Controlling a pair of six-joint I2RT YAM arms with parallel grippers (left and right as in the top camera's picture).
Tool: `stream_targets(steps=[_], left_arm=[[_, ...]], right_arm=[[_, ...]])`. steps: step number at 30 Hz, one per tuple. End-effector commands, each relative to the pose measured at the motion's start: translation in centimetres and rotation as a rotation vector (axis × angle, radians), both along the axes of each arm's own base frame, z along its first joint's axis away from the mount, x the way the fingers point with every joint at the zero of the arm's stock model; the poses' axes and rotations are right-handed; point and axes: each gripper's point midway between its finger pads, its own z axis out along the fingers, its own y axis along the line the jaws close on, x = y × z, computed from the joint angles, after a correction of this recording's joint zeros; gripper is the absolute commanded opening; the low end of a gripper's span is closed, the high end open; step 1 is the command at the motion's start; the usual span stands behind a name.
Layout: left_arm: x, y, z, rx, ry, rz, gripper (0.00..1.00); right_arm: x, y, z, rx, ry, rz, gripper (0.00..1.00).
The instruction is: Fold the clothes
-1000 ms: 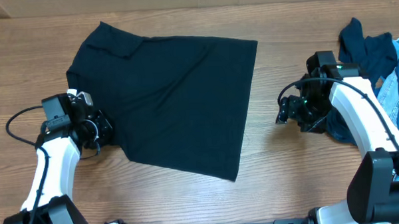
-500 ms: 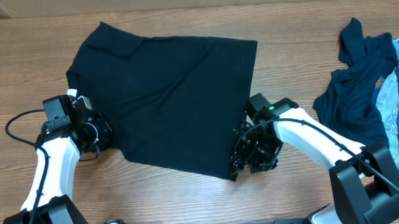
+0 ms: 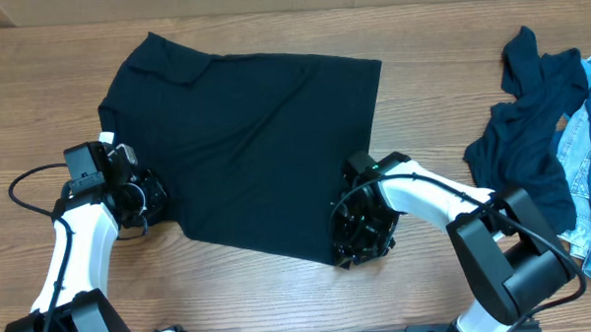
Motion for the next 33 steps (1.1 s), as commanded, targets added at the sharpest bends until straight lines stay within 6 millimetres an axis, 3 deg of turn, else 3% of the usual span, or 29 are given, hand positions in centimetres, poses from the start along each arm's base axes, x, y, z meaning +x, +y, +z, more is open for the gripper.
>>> stream_targets(steps=[1, 7, 14, 18, 21, 27, 29, 33], left_arm=[[0.5, 0.1, 0.4, 0.007, -0.010, 0.004, 0.04], [0.5, 0.0, 0.4, 0.002, -0.010, 0.003, 0.04], [0.5, -0.2, 0.5, -0.007, -0.014, -0.001, 0.04], [0.4, -0.2, 0.5, -0.008, -0.010, -0.002, 0.04], [0.4, -0.2, 0.5, -0.008, -0.010, -0.001, 0.04], [0.4, -0.2, 0.5, -0.005, -0.011, -0.008, 0.05], [0.3, -0.2, 0.4, -0.006, -0.007, -0.008, 0.08], [-0.4, -0.5, 0.2, 0.003, 0.016, -0.049, 0.30]], right_arm=[[0.0, 0.4, -0.2, 0.006, 0.003, -0.010, 0.37], [0.3, 0.0, -0.5, -0.032, -0.006, -0.023, 0.04], [0.3, -0.9, -0.2, -0.074, -0.029, -0.010, 0.04], [1.8, -3.7, 3.0, -0.206, -0.177, -0.114, 0.04], [4.3, -7.2, 7.7, -0.237, -0.367, -0.317, 0.04], [6.7, -9.6, 8.4, -0.232, -0.440, -0.398, 0.04], [6.9, -10.6, 8.3, -0.254, -0.441, -0.419, 0.04], [6.7, -13.9, 8.1, -0.324, -0.410, -0.471, 0.04]])
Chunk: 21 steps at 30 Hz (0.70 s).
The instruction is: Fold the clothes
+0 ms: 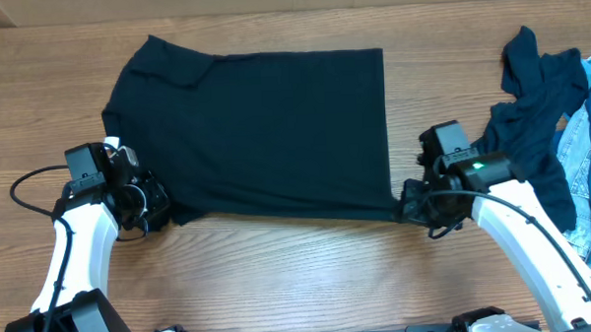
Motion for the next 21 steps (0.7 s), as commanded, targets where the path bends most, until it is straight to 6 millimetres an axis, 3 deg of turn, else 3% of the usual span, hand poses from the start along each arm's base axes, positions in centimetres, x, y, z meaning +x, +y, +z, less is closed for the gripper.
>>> stream_targets(steps=[1, 6, 8, 11, 14, 18, 21], left_arm=[[0.2, -0.1, 0.4, 0.020, -0.013, -0.057, 0.31], [-0.4, 1.2, -0.1, 0.111, 0.021, -0.069, 0.38], [-2.4, 0.4, -0.7, 0.075, 0.105, -0.075, 0.41], [-4.9, -2.4, -1.3, -0.056, 0.185, -0.116, 0.43], [-6.4, -5.1, -2.9, -0.075, 0.217, -0.209, 0.43], [-5.2, -8.6, -3.1, -0.056, 0.133, -0.371, 0.58], [-5.4, -8.4, -3.6, 0.001, 0.168, -0.333, 0.60]], right_arm=[[0.2, -1.9, 0.0, -0.045, -0.010, 0.003, 0.04], [-0.5, -2.6, -0.1, -0.083, 0.020, 0.000, 0.04], [-0.4, -3.3, -0.1, -0.124, 0.019, -0.067, 0.04], [0.8, -3.3, 0.0, -0.122, -0.024, -0.095, 0.04], [0.9, -3.2, 0.0, -0.120, -0.031, -0.095, 0.04], [0.5, -3.3, -0.1, -0.121, -0.015, -0.093, 0.10], [0.4, -3.1, -0.1, -0.113, -0.010, -0.092, 0.18]])
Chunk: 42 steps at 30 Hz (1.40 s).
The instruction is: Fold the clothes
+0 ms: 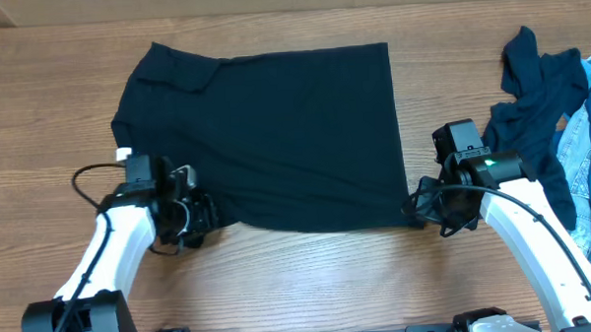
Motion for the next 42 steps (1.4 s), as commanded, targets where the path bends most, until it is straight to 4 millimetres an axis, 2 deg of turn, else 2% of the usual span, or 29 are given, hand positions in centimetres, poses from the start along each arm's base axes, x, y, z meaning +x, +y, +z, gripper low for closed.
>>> stream_targets(steps=[1, 4, 7, 9, 10, 11, 16, 18, 20, 22, 24, 25, 29, 32, 35, 37, 39, 42], left_arm=[[-0.4, 0.1, -0.6, 0.034, 0.024, 0.026, 0.59], [-0.6, 0.1, -0.6, 0.026, 0.046, 0.063, 0.55], [-2.0, 0.4, -0.9, 0.050, 0.107, 0.067, 0.48], [-3.0, 2.4, -1.3, 0.159, 0.146, 0.086, 0.47], [-3.0, 3.5, -1.4, 0.197, 0.150, 0.115, 0.43], [-2.7, 4.4, -1.4, 0.194, 0.143, 0.150, 0.36], [-2.4, 5.6, -0.9, 0.206, 0.139, 0.172, 0.38], [-2.4, 6.7, -0.8, 0.263, 0.141, 0.183, 0.41], [-1.7, 7.1, -0.4, 0.246, 0.121, 0.205, 0.40], [-0.8, 6.0, 0.4, 0.183, 0.093, 0.177, 0.35], [-0.3, 2.5, 1.6, 0.009, 0.073, 0.107, 0.33], [-0.6, 1.3, 1.7, -0.021, 0.073, 0.055, 0.32], [-1.2, -1.2, 1.7, 0.005, 0.049, -0.129, 0.26], [-1.9, 0.0, 1.0, 0.146, 0.074, -0.188, 0.29], [-2.4, 0.5, 0.7, 0.275, 0.080, -0.284, 0.26], [-2.0, 0.9, 0.6, 0.361, 0.065, -0.308, 0.28], [-1.2, 2.1, 0.8, 0.479, 0.040, -0.289, 0.37], [0.1, 2.5, 0.7, 0.528, -0.001, -0.288, 0.44]], right_arm=[[0.2, -0.1, 0.2, -0.004, -0.010, -0.010, 0.24], [0.2, -0.1, 0.2, -0.004, -0.010, -0.010, 0.31], [0.2, -0.1, 0.2, -0.003, -0.010, -0.009, 0.40], [0.1, 0.2, 0.2, 0.015, -0.006, -0.007, 0.52], [0.1, 0.2, 0.2, 0.018, -0.006, -0.004, 0.57], [0.1, 0.2, 0.2, 0.018, -0.006, -0.004, 0.58], [0.2, 0.3, 0.2, 0.019, -0.010, -0.004, 0.60], [0.2, 0.3, 0.2, 0.018, -0.009, 0.000, 0.60], [0.1, 0.2, 0.2, 0.018, -0.005, 0.001, 0.60], [0.1, 0.2, 0.2, 0.018, -0.006, 0.004, 0.60], [0.1, 0.2, 0.2, 0.018, -0.006, 0.004, 0.60], [0.1, 0.2, 0.2, 0.018, -0.006, 0.004, 0.60], [0.1, 0.2, 0.2, 0.017, -0.006, 0.004, 0.63], [0.1, 0.2, 0.2, 0.017, -0.007, 0.004, 0.64], [0.1, 0.2, 0.2, 0.017, -0.005, 0.004, 0.64], [0.1, 0.2, 0.2, 0.017, -0.005, 0.004, 0.64], [0.1, 0.2, 0.2, 0.017, -0.004, 0.004, 0.64], [-0.1, 0.2, 0.2, 0.016, 0.001, 0.004, 0.64]])
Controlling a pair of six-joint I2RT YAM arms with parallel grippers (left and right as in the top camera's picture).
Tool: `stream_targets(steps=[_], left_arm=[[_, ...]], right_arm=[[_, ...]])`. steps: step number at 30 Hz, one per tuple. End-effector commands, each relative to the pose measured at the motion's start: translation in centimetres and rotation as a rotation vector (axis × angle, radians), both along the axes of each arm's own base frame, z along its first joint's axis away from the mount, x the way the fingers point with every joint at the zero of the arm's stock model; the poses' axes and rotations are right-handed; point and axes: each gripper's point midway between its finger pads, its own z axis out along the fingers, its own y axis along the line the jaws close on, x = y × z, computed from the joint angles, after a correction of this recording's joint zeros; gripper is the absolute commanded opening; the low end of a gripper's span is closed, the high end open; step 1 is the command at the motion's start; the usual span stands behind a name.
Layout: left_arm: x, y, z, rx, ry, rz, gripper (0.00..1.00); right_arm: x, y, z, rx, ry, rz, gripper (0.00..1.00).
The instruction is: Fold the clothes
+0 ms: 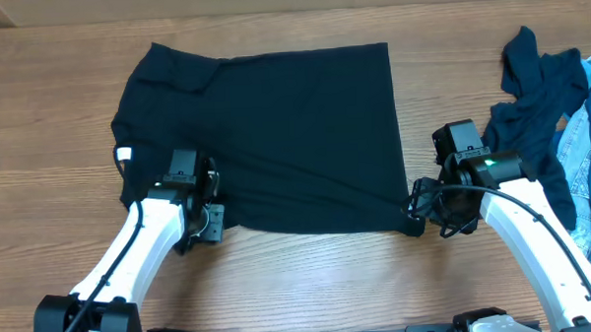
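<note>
A black T-shirt (pixel 274 127) lies spread flat on the wooden table (pixel 38 116), its neck end to the left and its hem to the right. My left gripper (pixel 211 226) sits at the shirt's near left corner, with its arm lying over the cloth; its jaws are too dark to read. My right gripper (pixel 415 213) is at the near right corner, shut on the hem, and a crease runs from it into the cloth.
A heap of other clothes lies at the right edge: a dark blue garment (pixel 530 108) and light blue denim (pixel 589 146) behind it. My right arm passes close to that heap.
My left gripper has shifted slightly right and turned at the shirt's near left corner, its arm now over the cloth. The right gripper and the shirt have not moved.
At first the shirt lay skewed, with my right gripper under its near edge and my left at its left side. Then the right gripper was out at the right with the corner, and the shirt lay squarer. After that my left gripper stood at the near left corner, where it remains.
</note>
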Motion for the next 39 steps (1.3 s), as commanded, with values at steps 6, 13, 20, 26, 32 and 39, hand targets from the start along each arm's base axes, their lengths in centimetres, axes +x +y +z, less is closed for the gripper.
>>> stream_targets(steps=[6, 13, 20, 26, 32, 39], left_arm=[[0.6, -0.9, -2.1, 0.017, 0.046, -0.068, 0.31], [1.2, -1.0, -1.2, 0.035, 0.033, -0.099, 0.39], [1.6, -2.6, 1.5, 0.047, 0.042, -0.168, 0.32], [0.6, -2.4, 0.6, 0.051, 0.073, -0.170, 0.33], [-0.3, -2.5, -1.0, 0.032, 0.086, -0.166, 0.33], [1.6, -2.2, -1.8, 0.059, -0.017, -0.167, 0.45]], right_arm=[[-0.1, 0.0, 0.2, 0.005, 0.000, 0.000, 0.64], [-0.2, 0.0, 0.2, 0.004, 0.004, 0.004, 0.63], [-0.2, 0.0, 0.2, 0.003, 0.003, 0.022, 0.63], [-0.2, 0.0, 0.2, 0.002, 0.002, 0.026, 0.63], [-0.2, 0.0, 0.2, 0.003, 0.003, 0.026, 0.63], [-0.3, 0.0, 0.2, 0.002, 0.007, 0.026, 0.63]])
